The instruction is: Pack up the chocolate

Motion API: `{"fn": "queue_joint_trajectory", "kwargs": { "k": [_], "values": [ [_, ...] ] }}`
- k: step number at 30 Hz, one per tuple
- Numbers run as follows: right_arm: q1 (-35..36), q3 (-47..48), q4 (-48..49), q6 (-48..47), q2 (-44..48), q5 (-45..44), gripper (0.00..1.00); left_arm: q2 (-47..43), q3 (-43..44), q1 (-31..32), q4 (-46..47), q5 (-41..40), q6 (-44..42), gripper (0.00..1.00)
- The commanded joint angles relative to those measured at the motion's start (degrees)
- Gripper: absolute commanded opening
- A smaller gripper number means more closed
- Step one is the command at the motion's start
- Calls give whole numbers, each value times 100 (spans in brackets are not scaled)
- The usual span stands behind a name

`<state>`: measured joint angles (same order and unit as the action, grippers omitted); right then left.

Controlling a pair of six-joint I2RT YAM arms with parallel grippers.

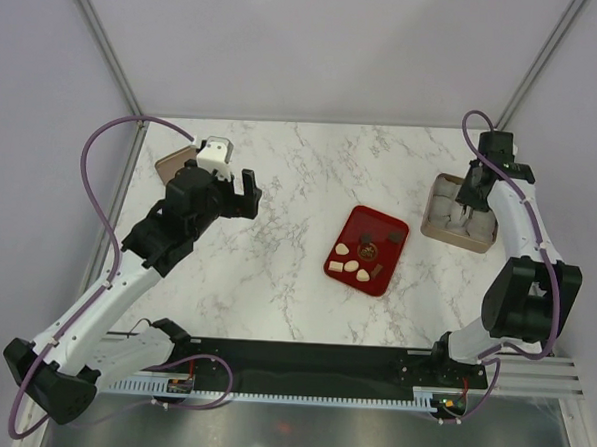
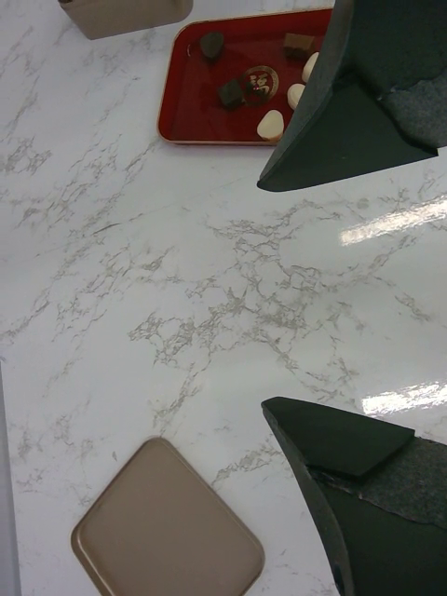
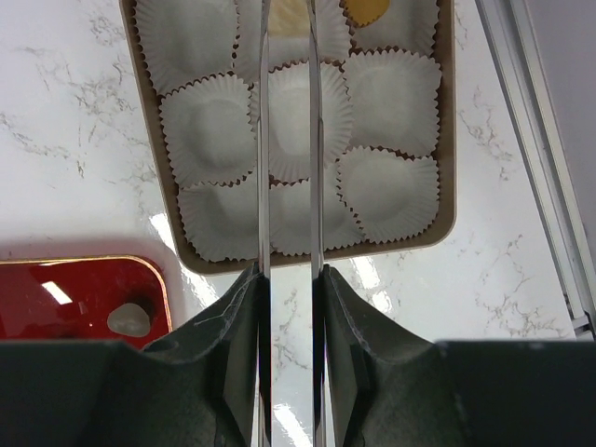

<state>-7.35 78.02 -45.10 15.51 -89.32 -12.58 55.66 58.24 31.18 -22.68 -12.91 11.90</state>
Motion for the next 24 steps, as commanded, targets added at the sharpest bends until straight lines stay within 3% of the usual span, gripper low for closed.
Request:
{"fn": "queue_joint_trajectory", "kwargs": {
  "k": [1,24],
  "values": [
    [-20,-50,300,128,-7,-8,35,-125,188,-42,97,60,5,100],
    [-20,-191,432,154,-191,-34,44,-134,179,-42,97,104,23,100]
  ]
}}
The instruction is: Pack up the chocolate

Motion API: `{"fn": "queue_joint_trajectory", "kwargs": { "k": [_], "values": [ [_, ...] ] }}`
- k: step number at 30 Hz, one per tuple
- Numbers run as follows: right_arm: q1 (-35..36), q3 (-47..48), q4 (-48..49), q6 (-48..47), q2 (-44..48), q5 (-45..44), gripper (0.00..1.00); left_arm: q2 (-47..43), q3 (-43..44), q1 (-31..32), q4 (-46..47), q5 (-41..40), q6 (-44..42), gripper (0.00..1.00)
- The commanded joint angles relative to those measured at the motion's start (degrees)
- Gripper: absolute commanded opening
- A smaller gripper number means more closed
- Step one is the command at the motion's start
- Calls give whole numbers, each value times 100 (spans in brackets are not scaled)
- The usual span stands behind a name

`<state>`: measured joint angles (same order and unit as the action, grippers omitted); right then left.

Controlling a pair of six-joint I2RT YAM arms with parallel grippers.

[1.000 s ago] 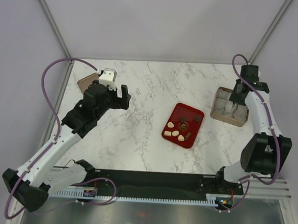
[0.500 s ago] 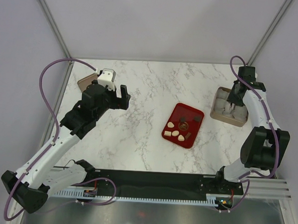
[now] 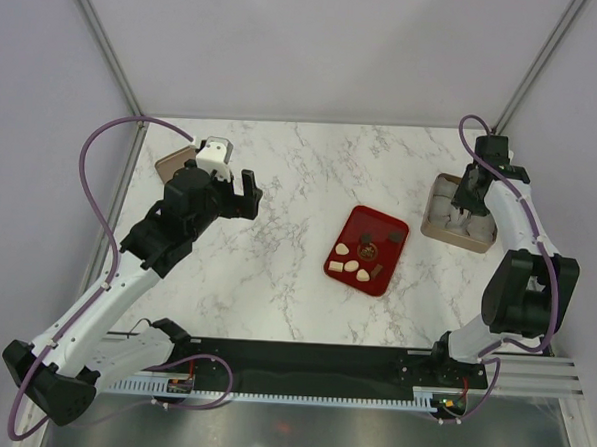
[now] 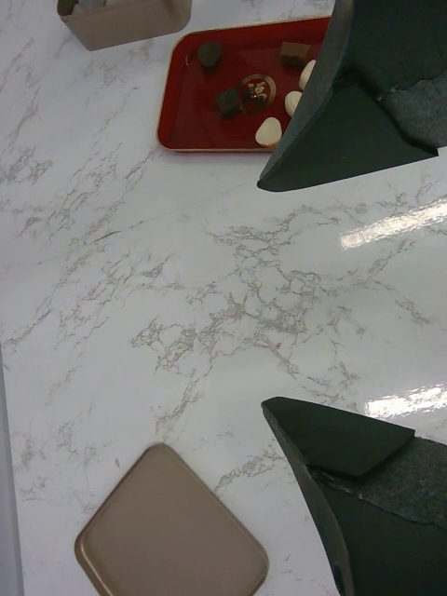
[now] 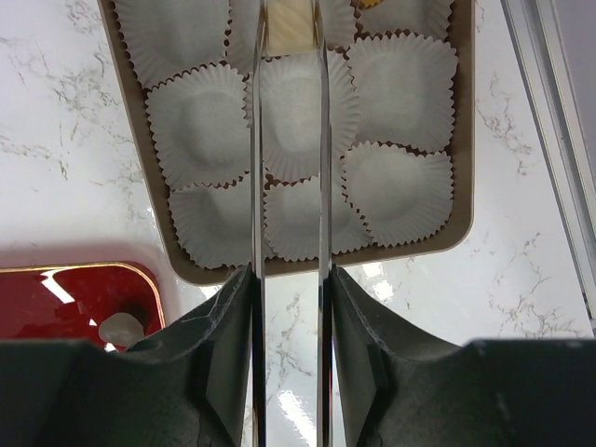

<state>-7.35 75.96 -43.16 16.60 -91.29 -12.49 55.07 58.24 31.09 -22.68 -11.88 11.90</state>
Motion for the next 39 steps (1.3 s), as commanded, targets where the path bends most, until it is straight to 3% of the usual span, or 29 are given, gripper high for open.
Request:
{"fn": "queue_joint_trajectory", "kwargs": {
  "k": [1,15,24,32,36,39],
  "values": [
    [-20,15,238,19,-3,-52,44,-75,179,-33,97,-16,23,100],
    [-20,243,141,10,111,140,50,-22,161,-33,105,-122,14,100],
    [41,208,-140,-16,840,396,50,-111,161,-33,79,-192,40,100],
    [946,-283,-623,-104,1832,800,49,-39,900,-24,-939,967,260,100],
    [1280,-722,-712,-166,2395,1388,49,-400,480,-24,-1388,1862,427,100],
    [1622,-1214,-677,-131,2808,1591,49,-777,5,-33,-1555,1936,602,100]
  ]
}}
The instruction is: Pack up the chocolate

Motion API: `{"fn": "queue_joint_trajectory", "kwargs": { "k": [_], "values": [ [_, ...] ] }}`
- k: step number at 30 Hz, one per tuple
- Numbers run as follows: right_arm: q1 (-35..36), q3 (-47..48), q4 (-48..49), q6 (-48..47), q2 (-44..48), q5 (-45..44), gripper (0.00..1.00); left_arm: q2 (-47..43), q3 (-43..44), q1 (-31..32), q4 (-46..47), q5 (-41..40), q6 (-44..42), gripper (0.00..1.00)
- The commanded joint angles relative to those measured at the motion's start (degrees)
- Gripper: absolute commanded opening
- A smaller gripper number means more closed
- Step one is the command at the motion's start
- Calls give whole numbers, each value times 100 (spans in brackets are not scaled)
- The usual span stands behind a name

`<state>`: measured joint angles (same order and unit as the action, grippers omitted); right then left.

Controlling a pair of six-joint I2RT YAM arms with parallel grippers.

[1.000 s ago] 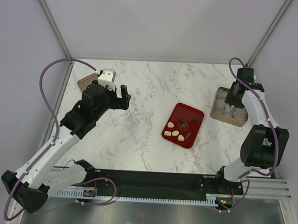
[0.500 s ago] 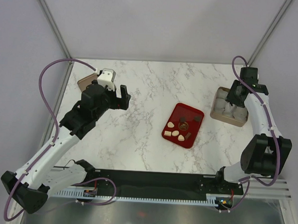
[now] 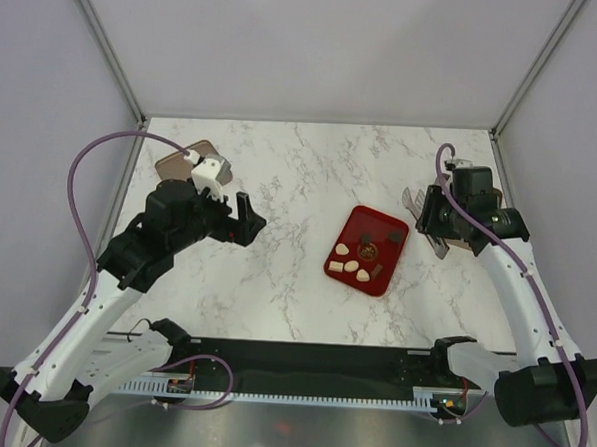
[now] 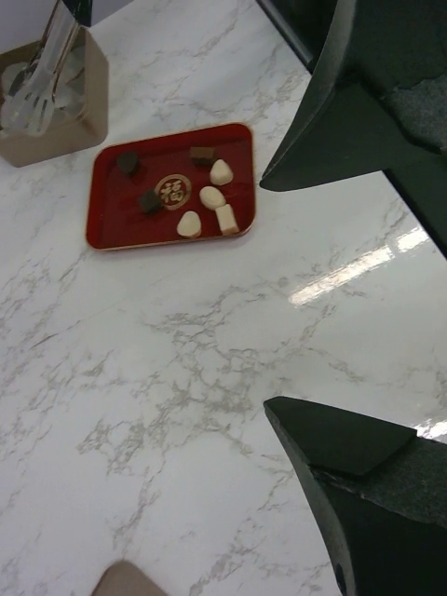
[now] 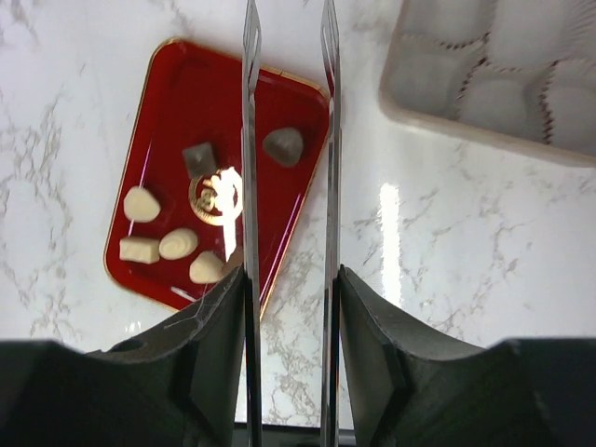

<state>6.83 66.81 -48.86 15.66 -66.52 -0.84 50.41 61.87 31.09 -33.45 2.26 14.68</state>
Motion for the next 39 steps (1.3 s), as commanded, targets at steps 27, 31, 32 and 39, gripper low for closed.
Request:
{"fn": "queue_joint_trajectory", "kwargs": {
  "k": [27,31,32,39],
  "values": [
    [2507,-1354,290,746,702,-952,51,-1894,-1590,-24,-478,-209,448,100],
    [2516,-1372,385,631,649,-875,52,-2035,-1616,-24,-478,-384,475,100],
    [2516,-1381,430,631,641,-804,52,-2053,-1608,-24,-487,-402,475,100],
    [2534,-1363,737,491,316,-636,53,-2088,-1616,-24,-487,-428,475,100]
  ]
}}
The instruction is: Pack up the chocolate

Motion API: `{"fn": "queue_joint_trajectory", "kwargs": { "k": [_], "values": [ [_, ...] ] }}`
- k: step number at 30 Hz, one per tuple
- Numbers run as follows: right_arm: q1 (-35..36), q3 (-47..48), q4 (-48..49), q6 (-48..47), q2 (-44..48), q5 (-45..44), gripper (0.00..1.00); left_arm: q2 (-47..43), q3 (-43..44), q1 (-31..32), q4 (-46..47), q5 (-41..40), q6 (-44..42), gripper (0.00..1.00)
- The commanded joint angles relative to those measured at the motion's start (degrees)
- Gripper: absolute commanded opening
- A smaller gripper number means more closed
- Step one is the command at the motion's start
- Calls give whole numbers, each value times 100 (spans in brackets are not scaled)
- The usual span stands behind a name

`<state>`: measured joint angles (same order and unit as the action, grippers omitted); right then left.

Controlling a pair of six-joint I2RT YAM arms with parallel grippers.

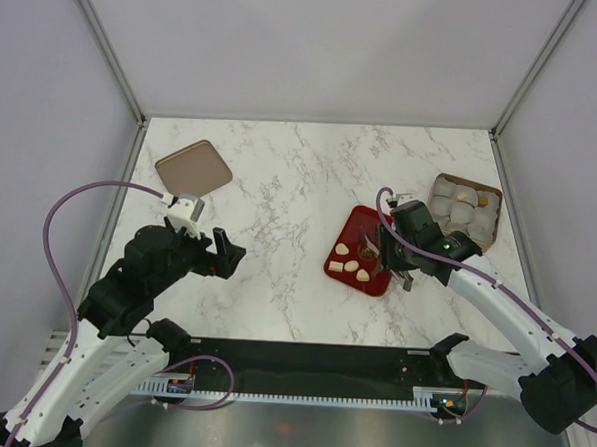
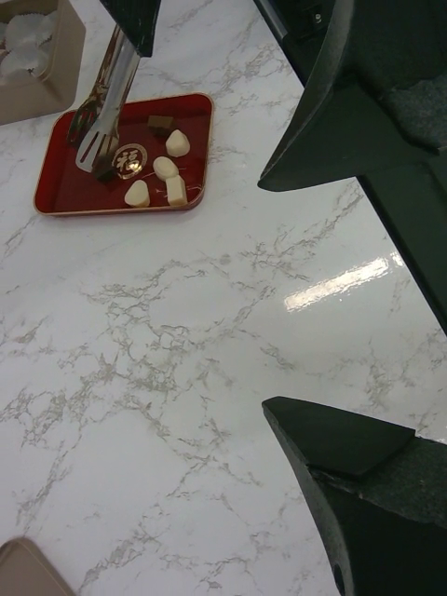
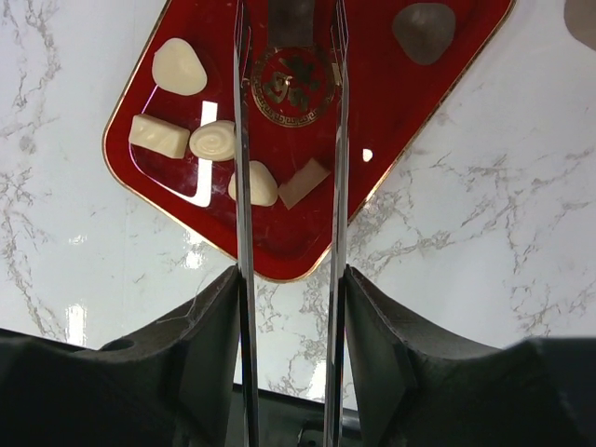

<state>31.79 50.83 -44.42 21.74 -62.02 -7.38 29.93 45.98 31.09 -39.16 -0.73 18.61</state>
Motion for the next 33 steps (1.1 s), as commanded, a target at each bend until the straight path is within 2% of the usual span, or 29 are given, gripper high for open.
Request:
{"fn": "queue_joint_trajectory", "kwargs": {
  "k": [1,10,15,24,27,33],
  "values": [
    [38,235,311,-143,-170,8,54,-40,-36,-24,84,-138,81,100],
    [99,-47,514,-178,-337,70,53,-110,-45,-24,75,-252,108,100],
    [99,41,330,-196,-328,-141,49,-181,-54,-24,84,-305,125,100],
    [99,32,206,-100,-548,-256,49,-277,-62,-24,75,-349,134,100],
    [99,50,197,-108,-469,-229,47,-304,-71,-24,75,-357,134,100],
    [99,313,110,-91,-460,-150,35,-339,-80,-24,75,-366,134,100]
  ]
}}
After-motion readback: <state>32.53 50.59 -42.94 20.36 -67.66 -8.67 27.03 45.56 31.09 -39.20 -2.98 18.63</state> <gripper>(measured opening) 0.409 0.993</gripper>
